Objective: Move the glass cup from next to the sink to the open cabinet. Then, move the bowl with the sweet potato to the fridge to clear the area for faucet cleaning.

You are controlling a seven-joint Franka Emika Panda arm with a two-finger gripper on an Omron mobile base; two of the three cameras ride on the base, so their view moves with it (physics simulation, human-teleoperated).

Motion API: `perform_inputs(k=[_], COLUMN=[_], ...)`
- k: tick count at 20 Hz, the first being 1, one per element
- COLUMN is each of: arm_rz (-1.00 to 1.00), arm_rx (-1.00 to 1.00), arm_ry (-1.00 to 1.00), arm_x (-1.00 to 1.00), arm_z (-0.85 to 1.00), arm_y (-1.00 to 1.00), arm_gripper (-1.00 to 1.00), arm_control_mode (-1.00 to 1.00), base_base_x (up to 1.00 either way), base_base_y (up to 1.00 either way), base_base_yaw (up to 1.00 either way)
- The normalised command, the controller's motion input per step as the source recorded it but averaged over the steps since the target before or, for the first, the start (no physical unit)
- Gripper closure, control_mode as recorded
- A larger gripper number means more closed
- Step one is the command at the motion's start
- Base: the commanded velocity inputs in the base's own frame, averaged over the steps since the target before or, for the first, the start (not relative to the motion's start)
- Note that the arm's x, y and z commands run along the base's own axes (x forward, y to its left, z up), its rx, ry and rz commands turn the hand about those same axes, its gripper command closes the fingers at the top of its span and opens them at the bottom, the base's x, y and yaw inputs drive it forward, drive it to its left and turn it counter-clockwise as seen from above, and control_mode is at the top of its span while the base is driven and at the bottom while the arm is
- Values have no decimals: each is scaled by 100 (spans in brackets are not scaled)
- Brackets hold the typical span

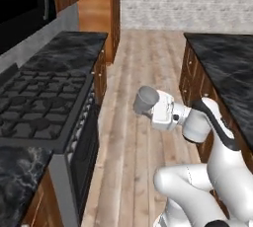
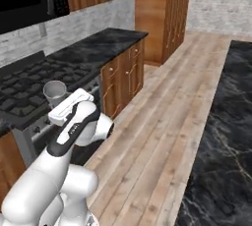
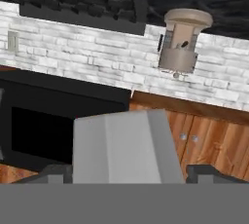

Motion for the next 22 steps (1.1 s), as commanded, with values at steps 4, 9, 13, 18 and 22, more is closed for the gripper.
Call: perform_inputs(k=[4,9,13,18,22], arm_rz=[0,0,0,0,0], arm_rx=[0,0,0,0,0], arm_ry=[0,0,0,0,0], arm_x=[0,0,0,0,0], arm_z=[0,0,0,0,0], arm_y=[0,0,0,0,0], arm_gripper=[100,100,100,100,100], arm_control_mode=[100,100,100,100,100], base_base_x=[100,100,100,100,100], base_base_y=[35,28,-8,0,7], base_base_yaw=[-34,-31,-25,-16,-22])
